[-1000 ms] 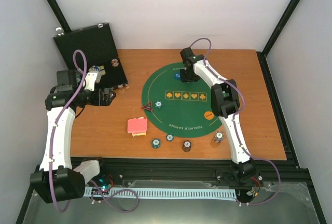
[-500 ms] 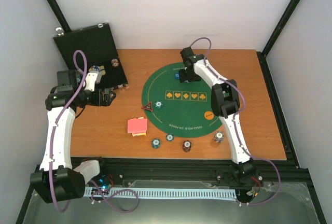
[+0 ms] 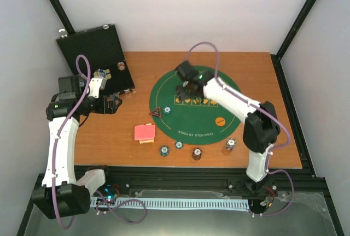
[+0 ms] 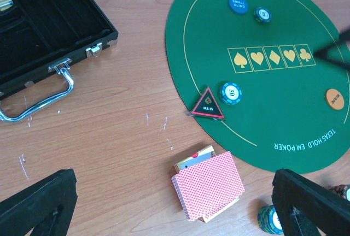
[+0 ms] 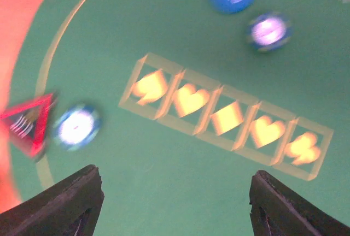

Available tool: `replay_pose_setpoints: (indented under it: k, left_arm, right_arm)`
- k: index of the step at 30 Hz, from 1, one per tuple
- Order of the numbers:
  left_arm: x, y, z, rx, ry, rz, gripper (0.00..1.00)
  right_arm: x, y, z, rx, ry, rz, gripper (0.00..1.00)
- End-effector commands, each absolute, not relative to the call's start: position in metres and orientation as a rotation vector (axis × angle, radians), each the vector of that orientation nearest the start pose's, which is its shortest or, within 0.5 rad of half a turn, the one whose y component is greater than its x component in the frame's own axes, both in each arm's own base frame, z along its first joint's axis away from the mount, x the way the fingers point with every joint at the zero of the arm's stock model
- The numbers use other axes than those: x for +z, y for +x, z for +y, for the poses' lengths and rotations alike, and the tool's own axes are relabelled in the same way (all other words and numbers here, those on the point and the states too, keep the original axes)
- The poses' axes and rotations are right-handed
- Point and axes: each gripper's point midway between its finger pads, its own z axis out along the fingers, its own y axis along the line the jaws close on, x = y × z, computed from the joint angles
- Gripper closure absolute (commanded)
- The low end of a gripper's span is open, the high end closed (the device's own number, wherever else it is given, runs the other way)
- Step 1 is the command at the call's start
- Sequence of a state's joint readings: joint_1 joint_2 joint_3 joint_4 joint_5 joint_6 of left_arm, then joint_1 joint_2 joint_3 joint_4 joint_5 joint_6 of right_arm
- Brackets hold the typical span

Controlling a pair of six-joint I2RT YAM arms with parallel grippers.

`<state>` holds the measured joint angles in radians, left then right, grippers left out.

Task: Distribute texas hold em gaming equipment

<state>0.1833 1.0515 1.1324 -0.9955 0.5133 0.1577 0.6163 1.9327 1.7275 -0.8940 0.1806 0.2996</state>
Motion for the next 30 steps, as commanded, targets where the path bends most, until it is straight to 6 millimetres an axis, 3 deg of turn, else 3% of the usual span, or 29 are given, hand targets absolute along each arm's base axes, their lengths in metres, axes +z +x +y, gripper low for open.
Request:
replay_pose_setpoints:
  k: [1, 4, 7, 12, 22, 30]
  left_arm:
    - [0.253, 0.268, -0.036, -0.477, 0.189, 2.358, 0.0]
    - [0.25, 0.267, -0.035, -0.472, 0.187, 2.368, 0.0]
    - [0.247, 0.266, -0.035, -0.467, 0.185, 2.374, 0.0]
    - [0.244, 0.264, -0.034, -0.462, 0.178, 2.378, 0.0]
    - [0.248, 0.264, -0.032, -0.439, 0.175, 2.374, 0.0]
    - [0.25, 0.265, -0.033, -0.456, 0.167, 2.371, 0.0]
  right_arm:
    - [0.136, 0.321, 0.295, 0.102, -0.455, 2.607, 0.28]
    - [0.125, 0.264, 0.318, 0.13, -0.538, 2.603, 0.28]
    - [0.118, 0.22, 0.34, 0.166, -0.609, 2.604, 0.28]
    - [0.103, 0.172, 0.369, 0.211, -0.731, 2.615, 0.27]
    - [0.073, 0.156, 0.387, 0.269, -0.812, 2.661, 0.27]
    - [0.05, 0.155, 0.385, 0.228, -0.841, 2.69, 0.29]
